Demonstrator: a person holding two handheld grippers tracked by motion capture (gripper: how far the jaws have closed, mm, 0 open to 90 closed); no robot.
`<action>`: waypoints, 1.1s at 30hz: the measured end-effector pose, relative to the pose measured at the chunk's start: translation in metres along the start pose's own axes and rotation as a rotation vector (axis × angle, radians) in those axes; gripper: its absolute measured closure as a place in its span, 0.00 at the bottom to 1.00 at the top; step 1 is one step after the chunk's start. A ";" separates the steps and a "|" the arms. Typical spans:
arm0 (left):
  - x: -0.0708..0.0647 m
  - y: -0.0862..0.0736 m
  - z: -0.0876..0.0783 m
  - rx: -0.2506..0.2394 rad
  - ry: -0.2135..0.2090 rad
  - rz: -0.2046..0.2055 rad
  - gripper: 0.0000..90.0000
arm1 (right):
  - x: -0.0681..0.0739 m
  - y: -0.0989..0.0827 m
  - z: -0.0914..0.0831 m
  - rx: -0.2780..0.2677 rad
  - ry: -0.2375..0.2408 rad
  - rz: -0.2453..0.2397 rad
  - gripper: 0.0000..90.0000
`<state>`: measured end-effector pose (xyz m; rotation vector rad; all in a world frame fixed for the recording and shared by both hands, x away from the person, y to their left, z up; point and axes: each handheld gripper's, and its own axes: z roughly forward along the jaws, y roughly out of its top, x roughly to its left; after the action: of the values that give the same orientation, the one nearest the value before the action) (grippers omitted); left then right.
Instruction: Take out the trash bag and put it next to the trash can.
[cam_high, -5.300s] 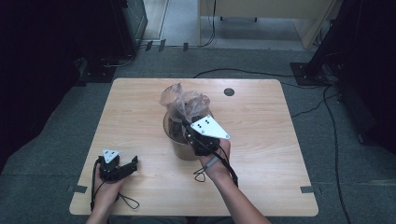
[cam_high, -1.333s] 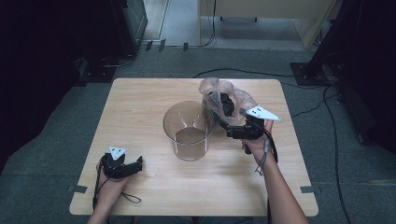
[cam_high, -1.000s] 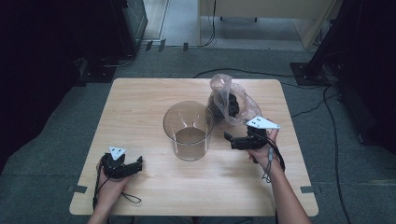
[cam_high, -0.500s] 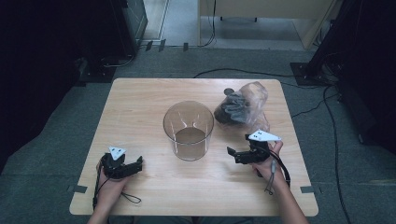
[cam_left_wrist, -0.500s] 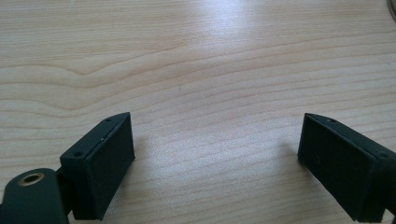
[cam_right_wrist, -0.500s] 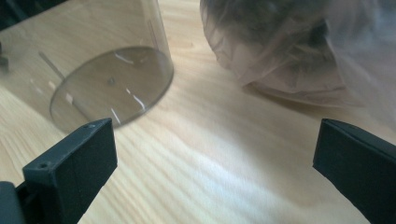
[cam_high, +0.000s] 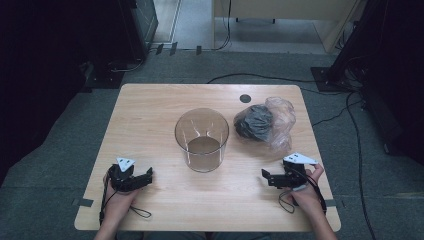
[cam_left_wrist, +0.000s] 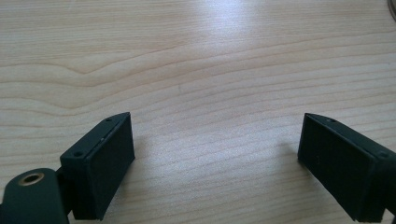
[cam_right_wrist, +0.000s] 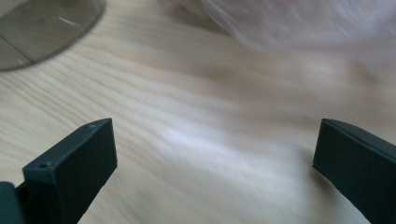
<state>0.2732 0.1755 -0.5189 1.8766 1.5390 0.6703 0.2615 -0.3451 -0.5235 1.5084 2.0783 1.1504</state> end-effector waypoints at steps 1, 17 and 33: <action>0.000 0.000 0.000 0.000 0.000 0.000 0.12 | -0.003 -0.002 -0.003 0.009 -0.007 0.009 0.00; 0.000 -0.001 -0.001 0.001 0.000 -0.001 0.12 | -0.027 -0.023 -0.032 0.055 -0.378 0.120 0.00; 0.000 -0.001 -0.001 0.001 0.000 -0.001 0.12 | -0.031 -0.024 -0.034 0.046 -0.436 0.175 0.00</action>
<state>0.2722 0.1754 -0.5189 1.8767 1.5399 0.6692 0.2355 -0.3903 -0.5264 1.8015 1.7167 0.7419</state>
